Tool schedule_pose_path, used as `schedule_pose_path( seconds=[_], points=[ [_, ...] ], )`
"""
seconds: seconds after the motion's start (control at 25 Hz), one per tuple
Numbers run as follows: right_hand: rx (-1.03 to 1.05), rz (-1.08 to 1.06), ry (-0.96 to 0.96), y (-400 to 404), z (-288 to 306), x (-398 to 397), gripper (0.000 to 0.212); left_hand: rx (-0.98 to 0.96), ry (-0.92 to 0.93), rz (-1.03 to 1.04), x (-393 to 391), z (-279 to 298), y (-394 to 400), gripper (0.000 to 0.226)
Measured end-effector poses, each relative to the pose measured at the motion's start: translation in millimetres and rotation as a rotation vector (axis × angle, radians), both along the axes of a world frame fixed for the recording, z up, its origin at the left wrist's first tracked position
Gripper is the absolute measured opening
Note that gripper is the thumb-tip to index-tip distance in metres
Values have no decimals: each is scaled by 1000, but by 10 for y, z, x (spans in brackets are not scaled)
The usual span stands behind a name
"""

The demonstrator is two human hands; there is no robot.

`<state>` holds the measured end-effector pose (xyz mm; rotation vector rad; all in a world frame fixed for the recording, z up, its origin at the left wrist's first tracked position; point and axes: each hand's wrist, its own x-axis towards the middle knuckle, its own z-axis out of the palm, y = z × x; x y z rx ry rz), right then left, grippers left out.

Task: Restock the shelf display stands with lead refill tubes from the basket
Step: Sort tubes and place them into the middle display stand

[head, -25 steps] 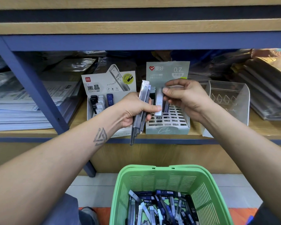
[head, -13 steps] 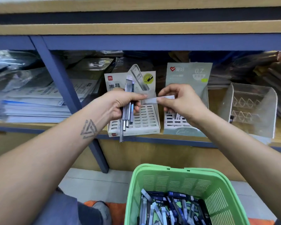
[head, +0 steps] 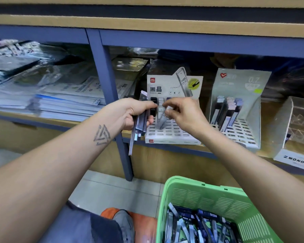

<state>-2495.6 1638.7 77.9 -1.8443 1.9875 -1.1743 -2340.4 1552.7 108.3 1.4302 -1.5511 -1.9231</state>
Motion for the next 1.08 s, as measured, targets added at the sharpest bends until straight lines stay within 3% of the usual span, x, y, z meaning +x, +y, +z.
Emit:
schedule_pose_path(
  seconds=[0.2,0.44,0.64,0.84,0.92,1.04,1.08],
  points=[
    [4,20,79,-26,-93,22,16,50,-5,2,82,-20,-16,18],
    [-146,43,232,-129,-115,87,21,21,-10,30,84,-11,-43,20],
    [-152,36,292,-150,-238,125,7,24,18,7,80,-11,-58,18],
    [-109,-27,342,-51,-206,101,21,1,159,-93,138,36,-1,16],
    [-82,-50,144,-16,-44,125,24,-3,231,-162,151,83,36,16],
    [-19,-2,-479,24,245,98,18,-18,284,-251,115,143,121,18],
    [21,32,-586,32,307,73,17,-13,297,-268,97,157,148,18]
  ],
)
